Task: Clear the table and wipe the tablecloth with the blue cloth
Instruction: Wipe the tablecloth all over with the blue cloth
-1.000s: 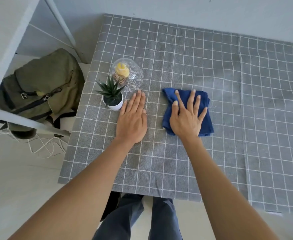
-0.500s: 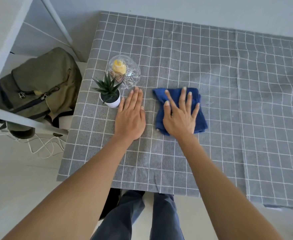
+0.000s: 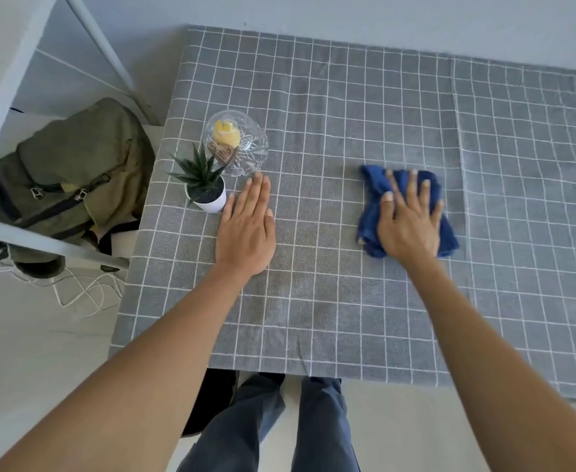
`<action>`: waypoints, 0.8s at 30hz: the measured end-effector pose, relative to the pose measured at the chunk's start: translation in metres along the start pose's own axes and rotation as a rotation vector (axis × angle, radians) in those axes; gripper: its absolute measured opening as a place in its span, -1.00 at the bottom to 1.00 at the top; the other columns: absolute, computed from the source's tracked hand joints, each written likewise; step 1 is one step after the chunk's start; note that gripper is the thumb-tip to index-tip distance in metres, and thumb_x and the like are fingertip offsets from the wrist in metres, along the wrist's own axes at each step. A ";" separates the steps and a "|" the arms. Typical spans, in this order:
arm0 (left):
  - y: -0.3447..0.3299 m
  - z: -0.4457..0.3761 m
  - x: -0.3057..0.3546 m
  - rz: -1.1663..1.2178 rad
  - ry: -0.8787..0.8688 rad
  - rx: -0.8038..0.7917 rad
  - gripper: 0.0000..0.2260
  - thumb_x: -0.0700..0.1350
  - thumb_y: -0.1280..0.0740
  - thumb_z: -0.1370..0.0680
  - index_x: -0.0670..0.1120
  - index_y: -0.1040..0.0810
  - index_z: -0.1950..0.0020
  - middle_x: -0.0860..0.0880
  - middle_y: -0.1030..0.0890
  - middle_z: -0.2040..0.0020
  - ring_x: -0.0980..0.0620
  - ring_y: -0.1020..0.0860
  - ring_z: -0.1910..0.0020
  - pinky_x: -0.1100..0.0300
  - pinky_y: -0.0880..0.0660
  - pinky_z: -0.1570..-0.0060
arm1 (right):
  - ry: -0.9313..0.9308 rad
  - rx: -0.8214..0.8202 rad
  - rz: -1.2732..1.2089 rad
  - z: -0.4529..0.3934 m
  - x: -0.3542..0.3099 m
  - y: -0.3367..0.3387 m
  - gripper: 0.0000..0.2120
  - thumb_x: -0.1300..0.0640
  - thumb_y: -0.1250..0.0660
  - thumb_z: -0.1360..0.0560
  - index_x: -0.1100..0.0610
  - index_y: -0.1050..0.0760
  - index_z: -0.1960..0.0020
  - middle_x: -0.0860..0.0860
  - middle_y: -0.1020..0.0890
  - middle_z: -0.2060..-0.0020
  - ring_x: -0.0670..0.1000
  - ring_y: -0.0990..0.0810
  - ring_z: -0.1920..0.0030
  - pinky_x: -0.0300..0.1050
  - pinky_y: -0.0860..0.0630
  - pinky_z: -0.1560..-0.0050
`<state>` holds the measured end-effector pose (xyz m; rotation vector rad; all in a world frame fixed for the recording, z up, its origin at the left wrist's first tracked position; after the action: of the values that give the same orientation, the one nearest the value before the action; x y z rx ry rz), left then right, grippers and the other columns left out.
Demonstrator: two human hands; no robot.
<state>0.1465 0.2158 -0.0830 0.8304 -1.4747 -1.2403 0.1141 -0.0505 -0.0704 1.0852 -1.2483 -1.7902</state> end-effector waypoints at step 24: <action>-0.031 -0.059 0.116 0.061 -0.149 -0.068 -0.54 -0.03 0.16 -0.66 -0.05 0.14 -0.56 0.03 0.14 -0.56 0.09 0.18 -0.53 0.00 0.22 -0.50 | -0.099 0.037 -0.036 -0.010 0.036 0.009 -0.49 -0.13 0.12 -0.63 -0.17 0.15 -0.54 -0.03 0.13 -0.56 0.04 0.20 -0.54 0.15 0.27 -0.48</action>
<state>0.1692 0.0841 -0.0842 0.6547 -1.5558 -1.3223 0.1091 -0.0888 -0.0729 1.0563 -1.3329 -1.8747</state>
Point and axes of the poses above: each hand's wrist, its own z-axis away from the middle knuckle, its own y-axis out of the back of the hand, x = y × z, the point moved 5 cm from there along -z, towards the middle knuckle
